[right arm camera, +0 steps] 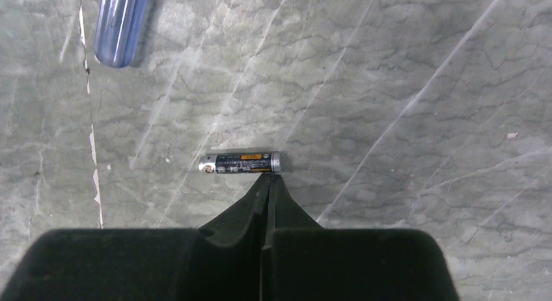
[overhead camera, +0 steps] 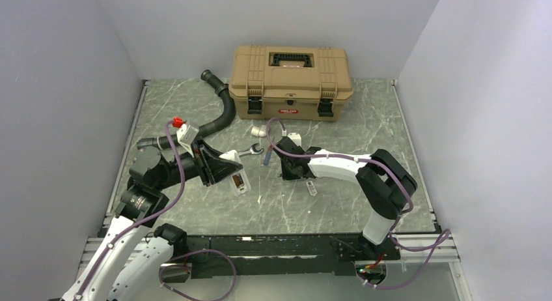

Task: Load the batteries into the remote control

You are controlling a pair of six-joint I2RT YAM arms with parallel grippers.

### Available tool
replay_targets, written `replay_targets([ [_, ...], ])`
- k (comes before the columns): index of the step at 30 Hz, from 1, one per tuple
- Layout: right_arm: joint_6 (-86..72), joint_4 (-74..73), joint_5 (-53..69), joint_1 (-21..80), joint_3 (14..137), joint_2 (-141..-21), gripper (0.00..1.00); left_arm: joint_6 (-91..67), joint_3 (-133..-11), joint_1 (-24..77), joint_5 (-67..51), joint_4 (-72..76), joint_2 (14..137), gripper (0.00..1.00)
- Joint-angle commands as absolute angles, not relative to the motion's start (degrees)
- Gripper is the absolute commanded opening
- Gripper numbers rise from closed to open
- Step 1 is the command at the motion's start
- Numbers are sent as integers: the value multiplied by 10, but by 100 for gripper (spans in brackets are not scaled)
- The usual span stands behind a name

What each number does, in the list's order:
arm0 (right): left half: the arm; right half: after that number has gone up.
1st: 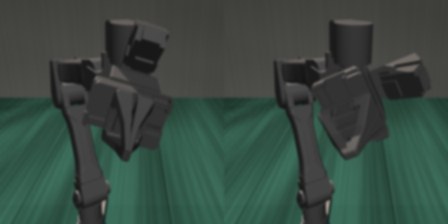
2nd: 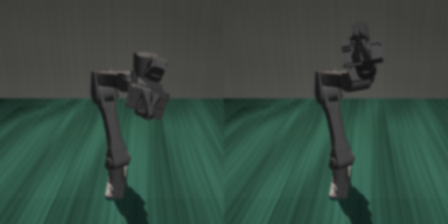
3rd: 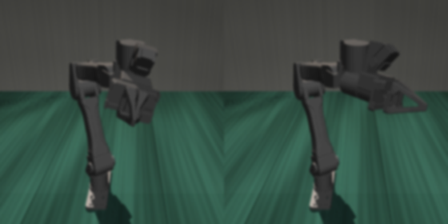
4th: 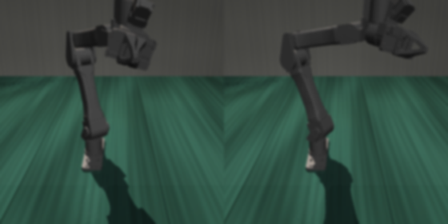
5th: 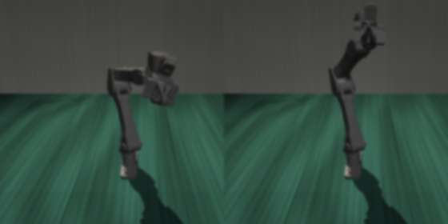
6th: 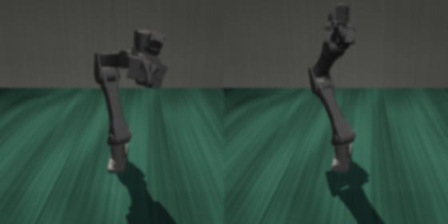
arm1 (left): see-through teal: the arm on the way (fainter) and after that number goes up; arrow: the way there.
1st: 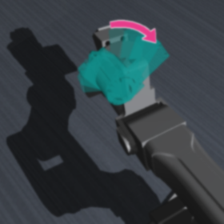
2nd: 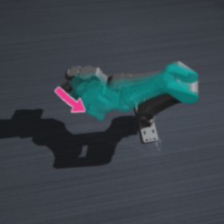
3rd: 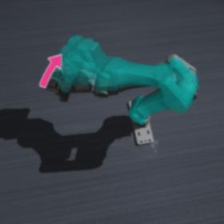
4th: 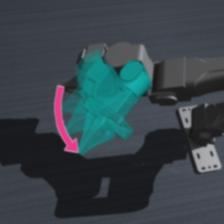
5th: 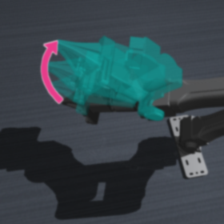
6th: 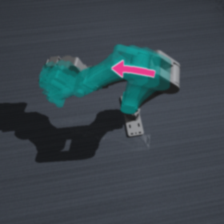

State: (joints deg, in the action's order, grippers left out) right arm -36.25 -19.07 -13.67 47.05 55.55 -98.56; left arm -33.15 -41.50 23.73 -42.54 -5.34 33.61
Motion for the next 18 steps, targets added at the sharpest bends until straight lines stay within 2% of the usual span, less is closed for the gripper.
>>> replay_targets([
  [1,-345,-202,-160,456,566,-1010,2,-322,-445,236,-421,-38,340,0],
  [18,-328,-180,-128,441,594,-1033,1,-317,-452,236,-413,-51,343,0],
])
